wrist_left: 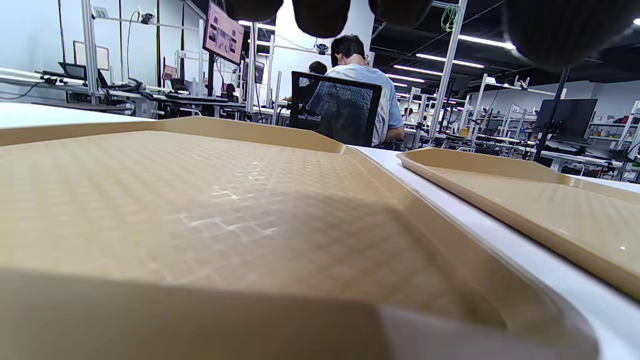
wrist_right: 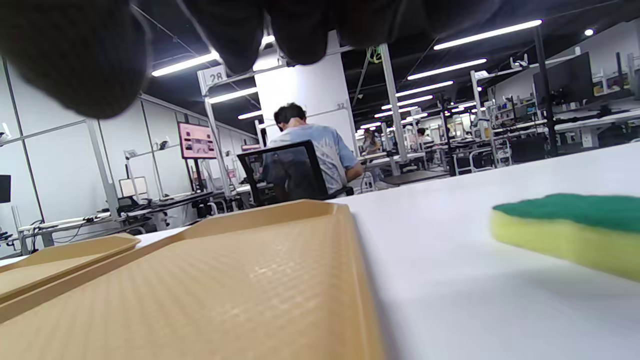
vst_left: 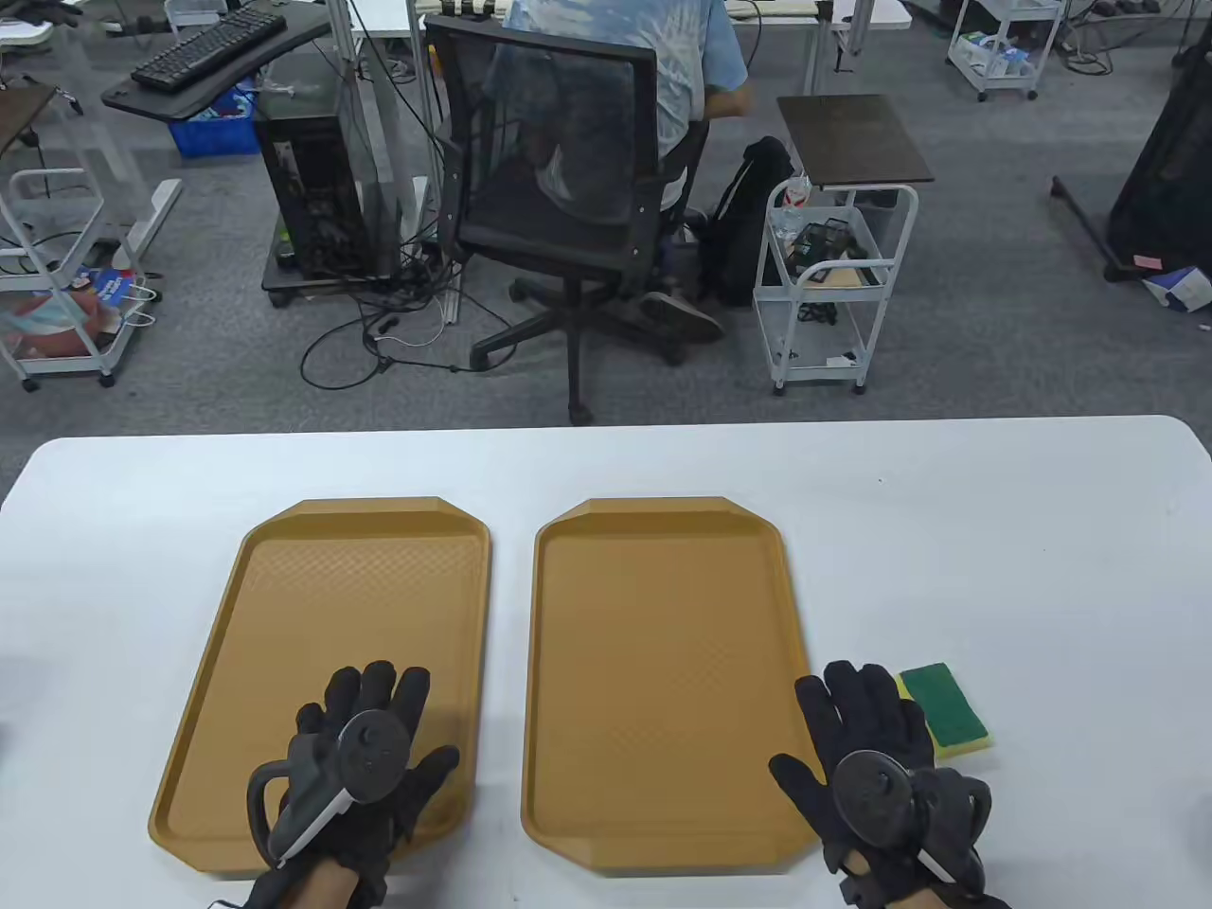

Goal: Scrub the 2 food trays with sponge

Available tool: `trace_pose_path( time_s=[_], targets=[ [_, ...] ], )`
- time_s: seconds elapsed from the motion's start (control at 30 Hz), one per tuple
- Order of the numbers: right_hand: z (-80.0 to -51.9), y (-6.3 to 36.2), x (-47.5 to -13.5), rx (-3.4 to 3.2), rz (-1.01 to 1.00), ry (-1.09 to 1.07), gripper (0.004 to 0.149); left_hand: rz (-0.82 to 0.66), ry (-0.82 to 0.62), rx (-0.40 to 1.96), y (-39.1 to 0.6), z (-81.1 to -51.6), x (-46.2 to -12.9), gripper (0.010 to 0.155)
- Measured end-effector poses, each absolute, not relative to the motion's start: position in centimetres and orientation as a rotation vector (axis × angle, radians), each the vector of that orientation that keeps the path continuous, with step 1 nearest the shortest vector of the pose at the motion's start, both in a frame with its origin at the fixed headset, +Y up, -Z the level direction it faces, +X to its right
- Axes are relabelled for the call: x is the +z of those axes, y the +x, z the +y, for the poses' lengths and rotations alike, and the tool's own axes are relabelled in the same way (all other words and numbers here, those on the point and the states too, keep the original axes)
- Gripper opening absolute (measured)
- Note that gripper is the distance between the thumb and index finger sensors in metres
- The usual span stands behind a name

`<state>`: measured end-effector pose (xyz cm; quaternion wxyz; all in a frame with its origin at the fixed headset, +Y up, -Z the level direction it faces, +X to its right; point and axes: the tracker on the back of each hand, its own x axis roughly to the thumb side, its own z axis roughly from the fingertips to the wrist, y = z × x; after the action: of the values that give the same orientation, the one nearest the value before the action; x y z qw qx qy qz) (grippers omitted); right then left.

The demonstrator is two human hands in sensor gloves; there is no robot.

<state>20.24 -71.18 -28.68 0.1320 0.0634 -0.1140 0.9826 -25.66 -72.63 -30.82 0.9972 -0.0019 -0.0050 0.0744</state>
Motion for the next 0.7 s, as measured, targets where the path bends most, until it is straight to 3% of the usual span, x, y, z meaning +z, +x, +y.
trace_pose_path(
  time_s=[0.4, 0.7],
  targets=[
    [-70.8, 21.9, -29.1, 2.820, -0.327, 0.090, 0.078, 0.004, -0.009, 0.166, -25.9, -72.7, -30.9, 0.084],
    [-71.5, 27.0, -30.3, 2.782, -0.232, -0.268, 0.075, 0.008, -0.014, 0.159, -26.0, -72.7, -30.9, 0.084]
  ],
)
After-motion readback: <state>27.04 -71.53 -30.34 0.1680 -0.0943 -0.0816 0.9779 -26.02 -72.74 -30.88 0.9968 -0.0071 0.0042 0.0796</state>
